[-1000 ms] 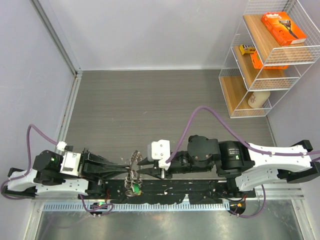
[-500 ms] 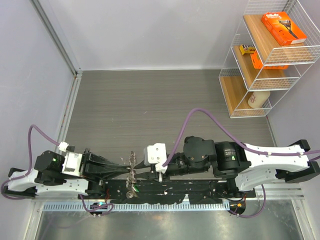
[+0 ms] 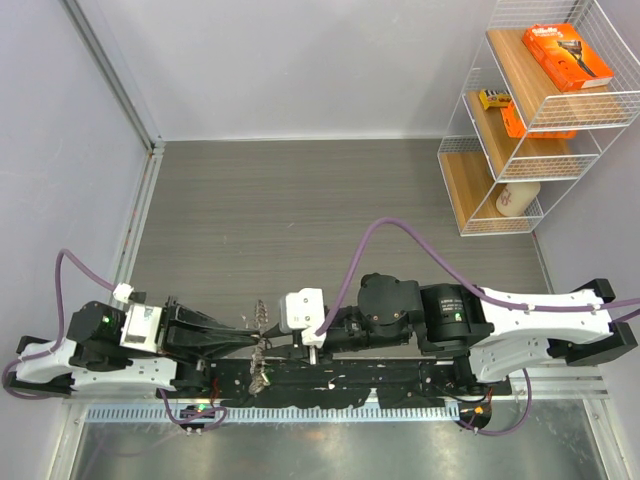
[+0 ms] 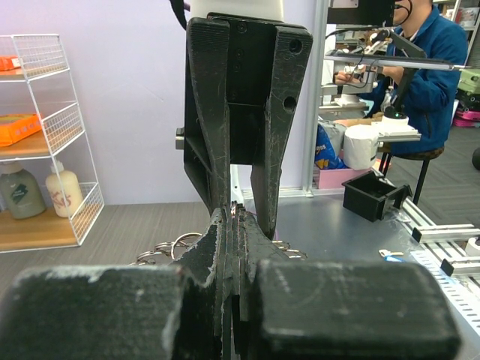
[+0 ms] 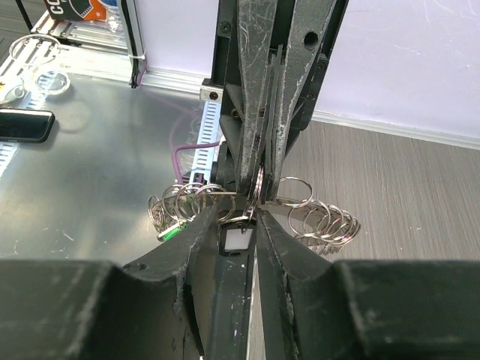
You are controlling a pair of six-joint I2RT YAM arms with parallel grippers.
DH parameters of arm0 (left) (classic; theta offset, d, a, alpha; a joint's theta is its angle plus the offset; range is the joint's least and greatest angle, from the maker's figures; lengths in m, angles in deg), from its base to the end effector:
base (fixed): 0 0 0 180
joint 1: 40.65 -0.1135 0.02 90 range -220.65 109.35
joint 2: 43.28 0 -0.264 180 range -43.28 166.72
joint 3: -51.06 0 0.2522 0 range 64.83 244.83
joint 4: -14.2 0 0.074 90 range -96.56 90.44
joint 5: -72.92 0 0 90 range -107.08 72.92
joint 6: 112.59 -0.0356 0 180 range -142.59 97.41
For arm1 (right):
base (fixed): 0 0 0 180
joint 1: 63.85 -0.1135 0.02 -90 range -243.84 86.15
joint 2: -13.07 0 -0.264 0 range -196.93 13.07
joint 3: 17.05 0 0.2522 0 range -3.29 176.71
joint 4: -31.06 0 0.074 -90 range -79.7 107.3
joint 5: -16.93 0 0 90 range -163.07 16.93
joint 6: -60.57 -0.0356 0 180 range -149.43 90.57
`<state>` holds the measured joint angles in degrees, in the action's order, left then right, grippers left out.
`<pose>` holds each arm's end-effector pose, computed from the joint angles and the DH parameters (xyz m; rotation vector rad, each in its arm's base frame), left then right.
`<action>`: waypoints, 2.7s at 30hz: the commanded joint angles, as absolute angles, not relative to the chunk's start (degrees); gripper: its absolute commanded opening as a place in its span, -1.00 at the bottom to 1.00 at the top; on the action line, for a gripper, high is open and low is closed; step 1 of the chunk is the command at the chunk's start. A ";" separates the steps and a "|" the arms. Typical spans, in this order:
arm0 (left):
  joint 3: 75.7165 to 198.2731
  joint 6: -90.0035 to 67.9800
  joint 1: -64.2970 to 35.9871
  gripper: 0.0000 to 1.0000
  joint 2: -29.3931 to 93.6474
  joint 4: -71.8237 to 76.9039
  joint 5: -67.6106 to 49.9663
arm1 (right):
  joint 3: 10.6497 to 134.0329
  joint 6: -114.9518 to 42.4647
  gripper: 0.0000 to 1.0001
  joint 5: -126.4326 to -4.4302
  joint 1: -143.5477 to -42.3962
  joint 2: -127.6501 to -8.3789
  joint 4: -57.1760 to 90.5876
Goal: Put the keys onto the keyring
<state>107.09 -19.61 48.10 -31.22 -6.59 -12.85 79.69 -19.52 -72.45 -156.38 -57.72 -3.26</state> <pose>-0.0017 -0.0440 0.3869 0.9334 0.8985 -1.4407 -0.0122 0.2681 0.4572 -1.4395 1.1456 1.0563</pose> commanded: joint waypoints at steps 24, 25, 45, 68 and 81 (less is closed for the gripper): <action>107.28 -18.37 48.12 -1.00 -32.38 -0.97 -11.19 | 85.83 -17.21 -0.90 -75.18 -157.01 -60.50 -1.59; 107.36 -18.02 48.12 -1.00 -32.38 -1.32 -11.19 | 85.92 -16.86 -0.90 -75.01 -157.18 -60.41 -2.29; 111.49 -5.90 48.12 -0.45 -33.79 -23.72 -15.58 | 88.12 -23.62 -0.89 -77.20 -157.10 -59.97 -17.76; 121.25 -4.57 48.12 -0.34 -19.11 -36.03 -3.91 | 84.95 -35.75 -0.89 -67.01 -156.83 -63.57 -18.73; 124.06 -5.89 48.12 -0.38 -15.68 -42.72 -4.95 | 87.85 -36.02 -0.89 -65.96 -156.83 -65.33 -19.61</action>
